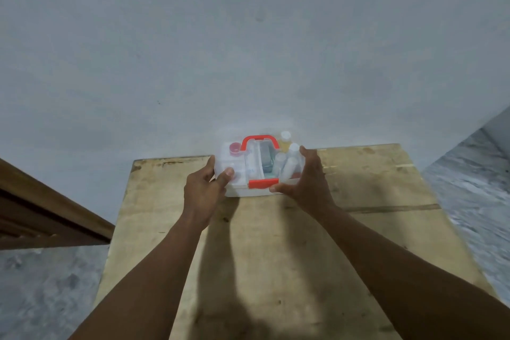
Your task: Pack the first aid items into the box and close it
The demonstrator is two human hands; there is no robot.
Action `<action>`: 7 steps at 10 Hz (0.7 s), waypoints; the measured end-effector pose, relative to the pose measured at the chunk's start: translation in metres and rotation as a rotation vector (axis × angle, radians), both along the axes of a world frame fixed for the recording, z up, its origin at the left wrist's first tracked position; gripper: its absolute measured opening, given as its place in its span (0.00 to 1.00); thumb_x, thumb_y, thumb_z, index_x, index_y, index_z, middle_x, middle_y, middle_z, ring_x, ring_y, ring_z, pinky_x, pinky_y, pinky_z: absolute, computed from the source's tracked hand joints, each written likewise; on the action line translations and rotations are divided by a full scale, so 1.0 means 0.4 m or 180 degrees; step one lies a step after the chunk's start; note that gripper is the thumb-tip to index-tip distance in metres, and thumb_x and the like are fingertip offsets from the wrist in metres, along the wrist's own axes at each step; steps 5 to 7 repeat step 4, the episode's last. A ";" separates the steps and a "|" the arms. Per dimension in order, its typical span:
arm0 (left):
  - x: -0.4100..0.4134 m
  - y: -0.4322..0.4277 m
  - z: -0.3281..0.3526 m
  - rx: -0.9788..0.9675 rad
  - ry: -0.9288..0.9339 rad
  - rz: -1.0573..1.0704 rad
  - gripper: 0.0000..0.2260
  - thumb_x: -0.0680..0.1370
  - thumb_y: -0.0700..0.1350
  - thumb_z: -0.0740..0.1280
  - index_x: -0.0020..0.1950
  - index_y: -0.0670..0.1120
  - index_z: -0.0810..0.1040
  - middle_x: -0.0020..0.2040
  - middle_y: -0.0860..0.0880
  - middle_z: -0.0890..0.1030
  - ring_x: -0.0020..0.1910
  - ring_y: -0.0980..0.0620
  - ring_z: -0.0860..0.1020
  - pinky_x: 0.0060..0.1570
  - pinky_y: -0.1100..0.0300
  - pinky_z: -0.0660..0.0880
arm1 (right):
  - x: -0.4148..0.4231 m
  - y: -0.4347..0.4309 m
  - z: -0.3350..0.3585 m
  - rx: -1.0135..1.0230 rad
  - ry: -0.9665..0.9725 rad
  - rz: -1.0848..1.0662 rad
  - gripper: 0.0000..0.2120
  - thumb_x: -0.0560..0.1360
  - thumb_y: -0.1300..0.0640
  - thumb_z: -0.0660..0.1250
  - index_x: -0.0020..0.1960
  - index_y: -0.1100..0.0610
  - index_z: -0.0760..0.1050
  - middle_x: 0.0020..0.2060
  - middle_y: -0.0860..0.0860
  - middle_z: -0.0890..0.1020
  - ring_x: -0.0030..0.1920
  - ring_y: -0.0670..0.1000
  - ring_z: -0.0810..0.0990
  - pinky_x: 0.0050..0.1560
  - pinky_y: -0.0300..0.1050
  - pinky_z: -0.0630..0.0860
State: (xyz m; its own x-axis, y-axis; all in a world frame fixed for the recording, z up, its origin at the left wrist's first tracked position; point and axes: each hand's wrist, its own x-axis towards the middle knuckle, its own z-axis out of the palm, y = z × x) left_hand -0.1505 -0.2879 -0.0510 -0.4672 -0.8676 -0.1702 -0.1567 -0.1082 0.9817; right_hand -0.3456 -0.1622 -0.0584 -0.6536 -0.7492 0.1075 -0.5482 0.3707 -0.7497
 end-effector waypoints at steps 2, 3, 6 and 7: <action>-0.007 0.026 0.031 -0.0255 -0.0371 0.0125 0.10 0.72 0.55 0.71 0.53 0.64 0.82 0.51 0.54 0.86 0.56 0.46 0.82 0.54 0.42 0.79 | -0.003 -0.001 0.012 0.0056 -0.0173 0.0031 0.52 0.53 0.49 0.85 0.70 0.57 0.63 0.62 0.54 0.72 0.60 0.54 0.74 0.57 0.54 0.78; -0.016 0.042 0.058 -0.0440 -0.0945 0.0285 0.28 0.77 0.53 0.70 0.75 0.49 0.69 0.66 0.44 0.79 0.67 0.43 0.75 0.63 0.49 0.73 | -0.027 0.001 0.009 0.0255 -0.0355 0.0295 0.50 0.53 0.41 0.84 0.68 0.51 0.63 0.60 0.50 0.73 0.59 0.52 0.76 0.54 0.54 0.80; 0.007 0.096 0.093 -0.0252 -0.1040 0.0619 0.37 0.78 0.56 0.68 0.81 0.44 0.55 0.73 0.41 0.71 0.69 0.43 0.72 0.65 0.53 0.69 | -0.051 0.021 0.029 0.0408 -0.0330 0.0561 0.48 0.58 0.40 0.81 0.71 0.48 0.61 0.65 0.47 0.72 0.63 0.50 0.73 0.60 0.54 0.78; 0.007 0.096 0.093 -0.0252 -0.1040 0.0619 0.37 0.78 0.56 0.68 0.81 0.44 0.55 0.73 0.41 0.71 0.69 0.43 0.72 0.65 0.53 0.69 | -0.051 0.021 0.029 0.0408 -0.0330 0.0561 0.48 0.58 0.40 0.81 0.71 0.48 0.61 0.65 0.47 0.72 0.63 0.50 0.73 0.60 0.54 0.78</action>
